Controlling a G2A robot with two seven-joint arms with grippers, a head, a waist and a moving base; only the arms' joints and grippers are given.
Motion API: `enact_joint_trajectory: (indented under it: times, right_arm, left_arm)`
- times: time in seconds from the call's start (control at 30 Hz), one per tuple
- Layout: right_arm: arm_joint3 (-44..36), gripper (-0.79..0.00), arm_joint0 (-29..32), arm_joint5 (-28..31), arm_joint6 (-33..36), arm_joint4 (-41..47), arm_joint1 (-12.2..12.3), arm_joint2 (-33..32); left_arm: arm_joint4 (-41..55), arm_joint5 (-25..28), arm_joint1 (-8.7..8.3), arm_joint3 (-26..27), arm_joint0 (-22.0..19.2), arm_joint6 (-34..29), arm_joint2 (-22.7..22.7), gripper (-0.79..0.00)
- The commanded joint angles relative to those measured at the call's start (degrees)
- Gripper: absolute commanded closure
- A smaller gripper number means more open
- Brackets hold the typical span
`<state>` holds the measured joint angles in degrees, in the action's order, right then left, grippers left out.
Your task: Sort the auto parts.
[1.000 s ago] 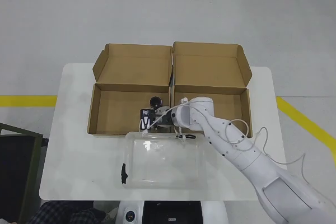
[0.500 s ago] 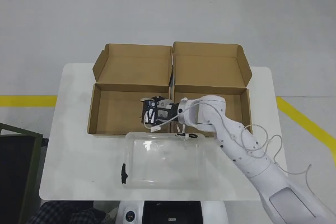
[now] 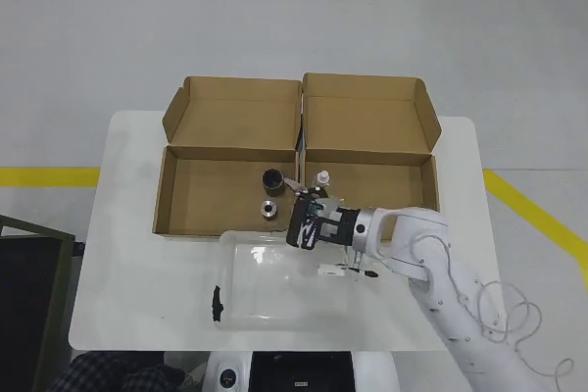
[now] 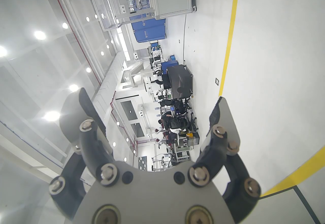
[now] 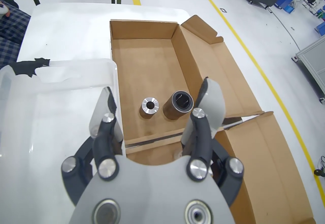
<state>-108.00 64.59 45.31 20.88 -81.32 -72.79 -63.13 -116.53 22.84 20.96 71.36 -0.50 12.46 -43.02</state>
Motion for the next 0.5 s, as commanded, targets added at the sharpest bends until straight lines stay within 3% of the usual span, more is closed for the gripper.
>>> enact_joint_trajectory:
  times: [0.0,0.47]
  right_arm:
    - [-2.7,-0.785,3.5,0.0,-0.3,-1.0,0.7,-2.4]
    - [-13.9,-0.785,24.8,-2.7,-9.9,-7.9,4.0,-19.5]
  left_arm:
    - [0.0,0.0,0.0,0.0,0.0,0.0,0.0,-0.785]
    - [0.0,0.0,0.0,0.0,0.0,0.0,0.0,-0.785]
